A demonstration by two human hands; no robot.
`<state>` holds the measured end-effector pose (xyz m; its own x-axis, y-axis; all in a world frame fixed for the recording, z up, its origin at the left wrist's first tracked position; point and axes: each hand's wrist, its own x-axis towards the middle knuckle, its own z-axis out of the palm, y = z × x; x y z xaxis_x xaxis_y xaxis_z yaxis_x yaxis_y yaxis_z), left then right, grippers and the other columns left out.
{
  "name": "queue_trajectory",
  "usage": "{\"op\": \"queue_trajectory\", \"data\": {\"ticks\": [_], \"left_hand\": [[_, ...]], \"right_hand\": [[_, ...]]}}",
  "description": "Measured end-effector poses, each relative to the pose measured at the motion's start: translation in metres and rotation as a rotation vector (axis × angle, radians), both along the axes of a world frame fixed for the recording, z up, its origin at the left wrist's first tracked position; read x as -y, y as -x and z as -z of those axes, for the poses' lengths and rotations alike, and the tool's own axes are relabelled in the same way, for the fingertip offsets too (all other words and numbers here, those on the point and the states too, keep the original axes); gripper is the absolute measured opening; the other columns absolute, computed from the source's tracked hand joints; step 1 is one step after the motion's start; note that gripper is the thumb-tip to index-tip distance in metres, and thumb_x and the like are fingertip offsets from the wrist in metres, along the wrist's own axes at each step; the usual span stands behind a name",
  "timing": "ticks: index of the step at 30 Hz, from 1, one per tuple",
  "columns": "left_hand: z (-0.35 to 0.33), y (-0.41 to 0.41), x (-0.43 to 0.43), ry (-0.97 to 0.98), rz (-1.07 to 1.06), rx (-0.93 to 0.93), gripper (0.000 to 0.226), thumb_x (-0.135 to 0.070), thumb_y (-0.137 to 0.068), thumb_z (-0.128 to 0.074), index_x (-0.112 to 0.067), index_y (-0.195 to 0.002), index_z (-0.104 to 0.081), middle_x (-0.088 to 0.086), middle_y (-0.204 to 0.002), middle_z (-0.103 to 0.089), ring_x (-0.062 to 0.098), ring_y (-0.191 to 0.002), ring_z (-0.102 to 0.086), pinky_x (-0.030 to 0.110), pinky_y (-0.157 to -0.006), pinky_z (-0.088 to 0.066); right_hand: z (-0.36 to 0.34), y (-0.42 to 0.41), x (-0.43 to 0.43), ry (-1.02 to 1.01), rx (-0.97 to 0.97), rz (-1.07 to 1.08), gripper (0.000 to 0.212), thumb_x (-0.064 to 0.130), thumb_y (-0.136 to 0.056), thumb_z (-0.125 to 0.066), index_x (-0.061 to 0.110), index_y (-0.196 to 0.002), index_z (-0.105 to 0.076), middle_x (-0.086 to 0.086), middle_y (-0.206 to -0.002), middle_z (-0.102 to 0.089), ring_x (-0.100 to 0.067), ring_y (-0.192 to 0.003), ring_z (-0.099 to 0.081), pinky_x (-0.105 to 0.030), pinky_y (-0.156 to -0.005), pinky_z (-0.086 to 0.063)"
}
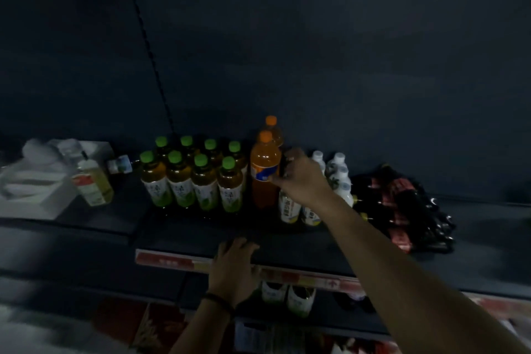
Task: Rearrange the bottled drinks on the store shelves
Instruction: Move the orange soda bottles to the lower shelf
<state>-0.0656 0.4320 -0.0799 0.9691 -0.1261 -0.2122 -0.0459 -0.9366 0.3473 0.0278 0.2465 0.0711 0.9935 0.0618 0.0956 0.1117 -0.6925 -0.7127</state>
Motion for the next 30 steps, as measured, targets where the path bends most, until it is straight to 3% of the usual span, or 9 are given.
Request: {"op": "queue_trajectory", "data": {"ticks": [5, 9, 12, 16, 19, 22, 26, 28, 30], "left_hand": [[0.002, -0.004, -0.001, 0.006, 0.008, -0.035, 0.052, -0.049, -0.102, -0.055, -0.040, -0.152, -0.045, -0.011, -0.161, -0.037, 0.030, -0.147, -0.033, 0.046, -0.121, -0.038], [0.002, -0.009, -0.007, 0.014, 0.012, -0.061, 0.046, -0.052, -0.100, -0.056, -0.038, -0.144, -0.051, -0.011, -0.154, -0.041, 0.030, -0.141, -0.038, 0.046, -0.116, -0.041], [0.001, -0.014, -0.010, 0.054, -0.005, -0.080, 0.041, -0.054, -0.098, -0.059, -0.037, -0.135, -0.057, -0.011, -0.144, -0.049, 0.029, -0.136, -0.043, 0.047, -0.113, -0.044], [-0.006, -0.020, -0.008, 0.219, -0.133, -0.009, 0.042, -0.054, -0.095, -0.066, -0.038, -0.133, -0.057, -0.006, -0.140, -0.055, 0.024, -0.129, -0.053, 0.046, -0.107, -0.051], [-0.020, -0.023, 0.001, 0.417, -0.258, 0.137, 0.062, -0.050, -0.090, -0.076, -0.035, -0.144, -0.049, -0.004, -0.147, -0.050, 0.021, -0.133, -0.053, 0.038, -0.107, -0.051], [-0.038, -0.024, 0.014, 0.677, -0.353, 0.339, 0.086, -0.044, -0.078, -0.089, -0.033, -0.149, -0.041, -0.005, -0.146, -0.048, 0.012, -0.132, -0.050, 0.029, -0.100, -0.047], [-0.062, -0.026, 0.040, 0.842, -0.424, 0.436, 0.097, -0.051, -0.070, -0.093, -0.041, -0.148, -0.037, -0.014, -0.146, -0.051, 0.005, -0.131, -0.055, 0.036, -0.104, -0.056], [-0.080, -0.023, 0.048, 1.020, -0.463, 0.423, 0.086, -0.044, -0.069, -0.097, -0.058, -0.131, -0.039, -0.025, -0.134, -0.057, -0.006, -0.121, -0.059, 0.024, -0.096, -0.057], [-0.094, -0.019, 0.045, 1.110, -0.449, 0.391, 0.082, -0.034, -0.067, -0.100, -0.058, -0.123, -0.046, -0.029, -0.118, -0.064, -0.020, -0.105, -0.061, 0.007, -0.080, -0.053]], "right_hand": [[0.001, -0.052, -0.036, 0.047, -0.058, 0.054, 0.099, 0.049, -0.073, -0.092, 0.016, -0.150, -0.039, -0.008, -0.136, -0.061, -0.029, -0.128, -0.061, -0.035, -0.099, -0.052], [0.009, -0.061, -0.053, -0.016, -0.055, 0.114, 0.112, 0.045, -0.073, -0.094, 0.020, -0.157, -0.024, -0.009, -0.138, -0.064, -0.032, -0.127, -0.061, -0.035, -0.098, -0.049], [0.017, -0.058, -0.058, -0.069, -0.024, 0.145, 0.112, 0.045, -0.068, -0.097, 0.021, -0.148, -0.024, -0.009, -0.131, -0.065, -0.032, -0.121, -0.064, -0.042, -0.098, -0.055], [0.022, -0.049, -0.048, -0.004, 0.068, 0.048, 0.104, 0.057, -0.068, -0.091, 0.022, -0.148, -0.035, 0.003, -0.115, -0.072, -0.014, -0.101, -0.065, -0.035, -0.093, -0.058], [0.017, -0.040, -0.036, 0.013, 0.109, 0.007, 0.083, 0.068, -0.063, -0.086, 0.029, -0.128, -0.052, 0.015, -0.097, -0.074, -0.008, -0.093, -0.071, -0.039, -0.087, -0.063], [-0.005, -0.025, -0.033, 0.016, 0.165, -0.002, 0.066, 0.067, -0.065, -0.088, 0.033, -0.113, -0.059, 0.020, -0.087, -0.072, 0.003, -0.086, -0.068, -0.028, -0.078, -0.059], [-0.038, 0.002, -0.041, 0.050, 0.178, 0.017, 0.070, 0.082, -0.058, -0.078, 0.031, -0.104, -0.064, 0.017, -0.089, -0.070, -0.005, -0.088, -0.068, -0.026, -0.070, -0.056], [-0.046, 0.014, -0.046, 0.053, 0.177, 0.047, 0.074, 0.092, -0.058, -0.069, 0.032, -0.102, -0.066, 0.015, -0.089, -0.072, -0.008, -0.089, -0.070, -0.031, -0.073, -0.059], [-0.053, 0.023, -0.046, 0.049, 0.167, 0.078, 0.071, 0.097, -0.066, -0.057, 0.034, -0.098, -0.068, 0.012, -0.090, -0.074, -0.012, -0.089, -0.070, -0.035, -0.075, -0.059]]}}
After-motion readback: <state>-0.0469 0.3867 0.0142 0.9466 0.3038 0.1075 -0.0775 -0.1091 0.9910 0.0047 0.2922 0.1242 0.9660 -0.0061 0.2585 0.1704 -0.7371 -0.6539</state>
